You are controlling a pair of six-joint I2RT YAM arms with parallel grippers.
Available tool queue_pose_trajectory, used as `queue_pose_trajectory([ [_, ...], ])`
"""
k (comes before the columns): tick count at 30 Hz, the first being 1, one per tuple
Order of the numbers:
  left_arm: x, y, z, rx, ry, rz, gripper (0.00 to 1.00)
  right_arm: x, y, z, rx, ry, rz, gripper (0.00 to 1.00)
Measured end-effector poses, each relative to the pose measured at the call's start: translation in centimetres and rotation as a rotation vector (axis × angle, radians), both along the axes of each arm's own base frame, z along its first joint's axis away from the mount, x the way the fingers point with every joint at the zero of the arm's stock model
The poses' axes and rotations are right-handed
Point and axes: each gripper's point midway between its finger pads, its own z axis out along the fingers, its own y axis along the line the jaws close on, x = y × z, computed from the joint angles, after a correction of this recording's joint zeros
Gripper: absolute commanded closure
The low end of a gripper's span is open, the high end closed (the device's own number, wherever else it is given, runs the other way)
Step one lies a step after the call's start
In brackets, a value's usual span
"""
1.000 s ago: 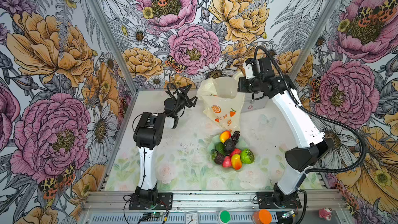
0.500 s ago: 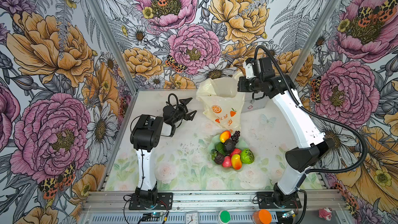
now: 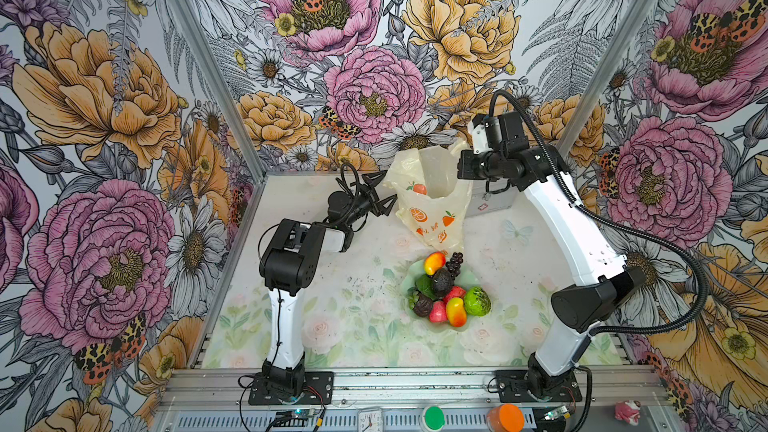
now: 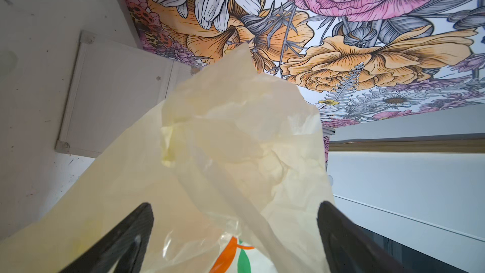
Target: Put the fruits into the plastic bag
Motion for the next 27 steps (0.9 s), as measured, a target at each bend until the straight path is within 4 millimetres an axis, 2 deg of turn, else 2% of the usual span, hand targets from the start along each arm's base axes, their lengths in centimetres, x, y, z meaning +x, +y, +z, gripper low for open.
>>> queue_pose_trajectory([
  [3, 0.7, 0.0, -0.6, -0.006, 0.015, 0.014, 0.03, -0.1, 0.0, -0.1, 0.004, 0.001, 0.001, 1.0],
  [5, 1.1, 0.1, -0.9, -0.01, 0.026, 0.028, 0.12, -0.3, 0.0, -0.1, 0.009, 0.002, 0.001, 1.0],
  [6, 1.3, 0.2, -1.0, -0.013, 0.032, 0.032, 0.21, -0.3, 0.1, -0.1, 0.011, 0.002, 0.003, 1.0],
  [7, 1.6, 0.3, -1.0, -0.014, 0.032, 0.04, 0.37, -0.4, 0.0, -0.1, 0.013, 0.0, 0.004, 1.0],
  [10, 2.4, 0.7, -0.8, -0.008, 0.028, 0.06, 0.75, -0.7, -0.1, -0.1, 0.013, -0.001, 0.003, 1.0],
  [12, 3.0, 1.6, -0.6, -0.004, 0.023, 0.081, 0.86, -0.8, -0.1, 0.0, 0.013, -0.002, 0.003, 1.0],
  [15, 4.0, 3.6, -0.7, 0.029, 0.018, 0.123, 0.97, -0.9, -0.2, 0.2, 0.013, -0.01, 0.001, 1.0],
  [18, 4.6, 6.5, -0.6, 0.121, 0.023, 0.163, 1.0, -0.7, -0.2, 0.5, 0.018, -0.023, 0.0, 1.0],
  [20, 4.4, 8.6, 0.9, 0.21, 0.008, 0.185, 1.0, -0.5, -0.1, 0.7, 0.025, -0.035, -0.001, 1.0],
  [23, 3.1, 11.3, 6.2, 0.391, -0.085, 0.226, 1.0, -0.1, 0.2, 1.5, 0.044, -0.064, -0.002, 1.0],
  [26, 1.6, 13.0, 14.9, 0.573, -0.276, 0.294, 1.0, 0.5, 0.6, 3.4, 0.081, -0.106, -0.005, 1.0],
  [27, 0.8, 13.2, 17.5, 0.621, -0.339, 0.316, 1.0, 0.9, 0.8, 4.6, 0.104, -0.137, -0.002, 1.0],
])
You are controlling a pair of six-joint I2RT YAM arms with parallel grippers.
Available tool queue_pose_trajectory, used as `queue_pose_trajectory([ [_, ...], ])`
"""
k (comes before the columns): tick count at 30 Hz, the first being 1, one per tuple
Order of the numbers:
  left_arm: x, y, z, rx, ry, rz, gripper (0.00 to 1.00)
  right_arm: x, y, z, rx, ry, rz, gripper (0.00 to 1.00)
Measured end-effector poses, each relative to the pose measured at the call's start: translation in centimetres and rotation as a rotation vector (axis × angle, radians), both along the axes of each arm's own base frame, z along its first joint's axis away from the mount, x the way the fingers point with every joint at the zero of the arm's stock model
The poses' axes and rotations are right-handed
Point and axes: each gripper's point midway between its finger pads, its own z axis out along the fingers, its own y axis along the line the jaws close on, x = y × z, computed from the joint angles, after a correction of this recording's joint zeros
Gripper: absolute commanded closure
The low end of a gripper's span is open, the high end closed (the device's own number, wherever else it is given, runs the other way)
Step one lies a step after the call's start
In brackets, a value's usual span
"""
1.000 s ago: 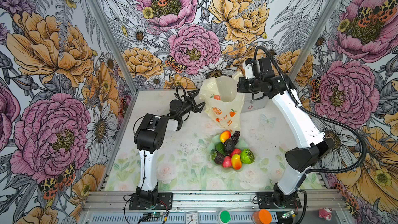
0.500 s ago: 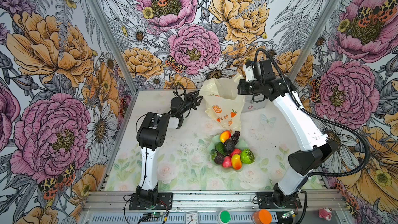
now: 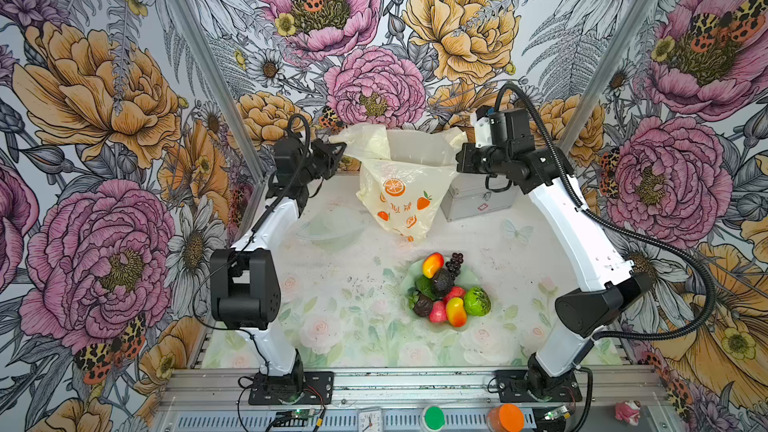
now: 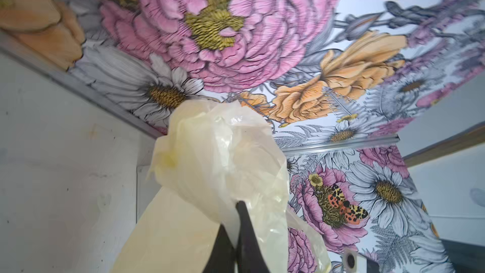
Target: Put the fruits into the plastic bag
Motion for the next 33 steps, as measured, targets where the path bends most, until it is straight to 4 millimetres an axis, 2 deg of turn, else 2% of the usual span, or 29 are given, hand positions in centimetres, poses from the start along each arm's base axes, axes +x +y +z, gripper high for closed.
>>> queue_pose_trajectory([
  [1, -1.1, 0.0, 2.7, 0.06, -0.062, 0.011, 1.0, 0.2, 0.3, 1.1, 0.021, -0.027, 0.006, 1.0],
  [2, -2.1, 0.0, 4.4, 0.107, -0.103, 0.02, 1.0, 0.4, 0.5, 2.1, 0.045, -0.054, 0.011, 1.0],
  [4, -4.1, -0.2, 6.9, 0.206, -0.166, 0.038, 1.0, 0.5, 0.9, 3.2, 0.079, -0.081, 0.02, 1.0],
  [6, -5.6, -0.6, 7.6, 0.301, -0.197, 0.044, 1.0, 0.5, 1.2, 2.8, 0.107, -0.079, 0.027, 1.0],
  [7, -6.3, -0.9, 7.2, 0.348, -0.191, 0.041, 1.0, 0.4, 1.4, 1.6, 0.119, -0.051, 0.03, 1.0],
  [8, -6.7, -1.1, 6.4, 0.392, -0.179, 0.035, 1.0, 0.2, 1.6, 0.2, 0.128, -0.019, 0.031, 1.0],
  [10, -7.4, -1.5, 3.6, 0.48, -0.13, 0.02, 1.0, -0.6, 1.8, -4.4, 0.145, 0.083, 0.026, 1.0],
  [11, -7.8, -1.6, 1.3, 0.529, -0.085, 0.006, 1.0, -1.3, 1.8, -7.7, 0.151, 0.161, 0.021, 0.98],
  [13, -8.7, -1.7, -3.4, 0.617, 0.014, -0.029, 1.0, -3.0, 1.6, -13.8, 0.154, 0.304, 0.002, 0.75],
  [15, -9.7, -1.9, -7.2, 0.691, 0.1, -0.073, 1.0, -4.7, 1.3, -18.6, 0.14, 0.43, -0.018, 0.52],
  [17, -10.7, -2.1, -9.4, 0.754, 0.149, -0.117, 1.0, -5.7, 1.0, -20.9, 0.133, 0.491, -0.025, 0.38],
  [20, -11.7, -2.7, -10.4, 0.824, 0.149, -0.169, 1.0, -5.9, 1.0, -20.3, 0.146, 0.482, -0.009, 0.28],
  [25, -12.7, -3.0, -10.7, 0.873, 0.138, -0.21, 1.0, -4.6, 1.3, -16.2, 0.163, 0.385, 0.029, 0.22],
  [30, -13.0, -2.9, -10.6, 0.885, 0.13, -0.216, 1.0, -3.6, 0.9, -14.1, 0.126, 0.337, 0.041, 0.25],
  [33, -13.0, -2.9, -10.6, 0.886, 0.13, -0.216, 1.0, -2.9, 0.5, -14.3, 0.1, 0.34, 0.037, 0.35],
])
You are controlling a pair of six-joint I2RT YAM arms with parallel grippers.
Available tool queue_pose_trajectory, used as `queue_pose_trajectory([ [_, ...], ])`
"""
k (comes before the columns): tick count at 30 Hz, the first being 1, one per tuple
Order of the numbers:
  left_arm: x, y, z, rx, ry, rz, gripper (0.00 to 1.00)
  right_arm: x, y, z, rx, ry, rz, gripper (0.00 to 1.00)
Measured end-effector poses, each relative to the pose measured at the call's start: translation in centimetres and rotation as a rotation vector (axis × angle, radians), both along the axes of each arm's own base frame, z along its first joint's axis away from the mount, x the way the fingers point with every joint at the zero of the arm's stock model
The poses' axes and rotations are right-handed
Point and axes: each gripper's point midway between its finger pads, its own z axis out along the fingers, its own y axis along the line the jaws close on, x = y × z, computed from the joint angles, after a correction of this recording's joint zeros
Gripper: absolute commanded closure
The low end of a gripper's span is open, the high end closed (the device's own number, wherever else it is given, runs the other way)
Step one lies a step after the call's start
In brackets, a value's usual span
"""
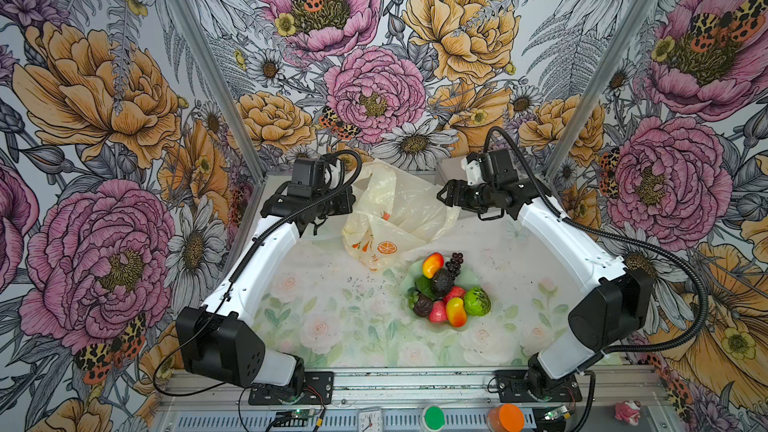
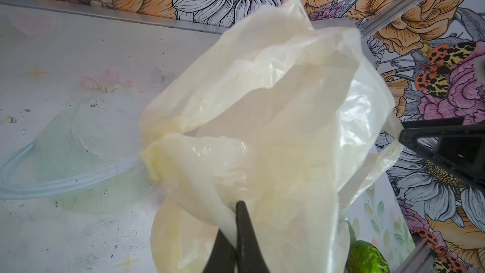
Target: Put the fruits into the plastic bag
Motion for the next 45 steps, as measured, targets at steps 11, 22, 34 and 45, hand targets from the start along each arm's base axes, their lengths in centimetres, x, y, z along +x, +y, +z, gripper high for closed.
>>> queue_pose_trajectory([
  [11, 0.3, 1.1, -0.1, -0.006, 0.008, 0.028, 0.8, -0.3, -0.4, -2.0, -0.035, 0.065, 0.007, 0.79],
  [22, 0.1, 0.5, 1.9, -0.218, 0.035, -0.045, 0.01, -0.3, -0.4, -1.9, -0.032, 0.067, 0.002, 1.0],
  [34, 3.6, -2.6, 1.2, -0.412, 0.12, -0.181, 0.01, -1.5, 0.9, -0.4, -0.033, 0.024, 0.054, 1.0],
  [45, 9.5, 1.3, -0.8, -0.642, 0.204, -0.007, 0.01, -4.4, 0.5, 0.1, -0.073, -0.02, 0.127, 1.0],
])
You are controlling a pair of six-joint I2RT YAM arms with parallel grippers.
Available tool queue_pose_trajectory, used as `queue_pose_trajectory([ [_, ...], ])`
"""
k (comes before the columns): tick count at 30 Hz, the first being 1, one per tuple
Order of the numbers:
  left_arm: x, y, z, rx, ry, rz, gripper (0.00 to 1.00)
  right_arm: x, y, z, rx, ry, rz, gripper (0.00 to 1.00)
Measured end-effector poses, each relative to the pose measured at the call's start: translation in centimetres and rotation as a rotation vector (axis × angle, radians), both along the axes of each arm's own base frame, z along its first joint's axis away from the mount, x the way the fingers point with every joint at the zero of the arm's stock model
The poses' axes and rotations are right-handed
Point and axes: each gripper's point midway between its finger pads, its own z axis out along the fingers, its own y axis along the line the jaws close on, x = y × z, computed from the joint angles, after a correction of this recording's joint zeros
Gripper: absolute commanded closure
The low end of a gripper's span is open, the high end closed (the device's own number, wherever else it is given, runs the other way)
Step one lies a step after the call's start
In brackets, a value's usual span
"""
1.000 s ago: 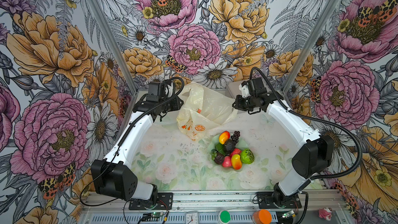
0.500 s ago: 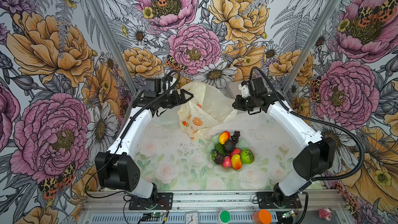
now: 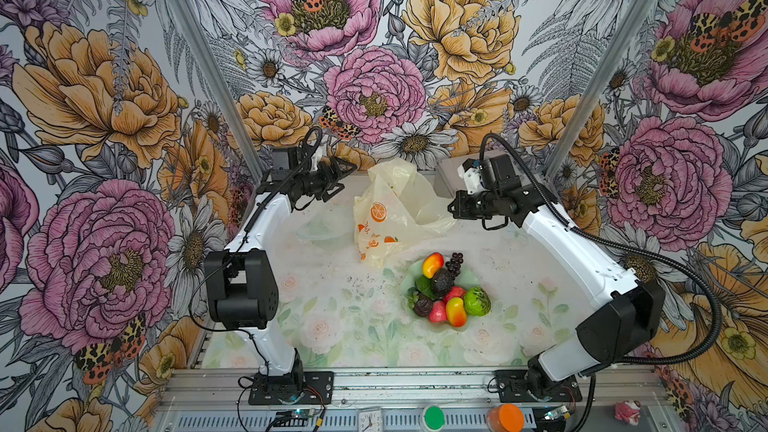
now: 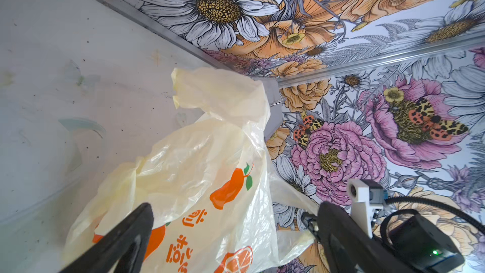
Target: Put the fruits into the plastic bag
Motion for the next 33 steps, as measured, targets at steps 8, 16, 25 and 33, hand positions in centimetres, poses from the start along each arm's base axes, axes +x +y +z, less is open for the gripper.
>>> queue_pose_trajectory([
  [8, 4.4, -4.7, -4.3, -0.087, 0.126, -0.064, 0.01, -1.6, -1.1, -2.3, -0.088, 0.009, 0.051, 1.0],
  [16, 5.8, -9.4, -10.8, -0.133, 0.306, -0.109, 0.01, -1.7, -1.3, -2.5, -0.14, -0.018, 0.094, 1.0],
  [25, 6.2, -10.1, -10.8, -0.174, 0.324, -0.108, 0.83, 2.1, 0.2, 3.4, -0.164, -0.186, 0.063, 1.0],
  [33, 3.9, -6.1, -3.6, -0.224, 0.209, -0.068, 1.0, 5.1, 5.2, 11.9, -0.101, -0.439, 0.097, 1.0],
])
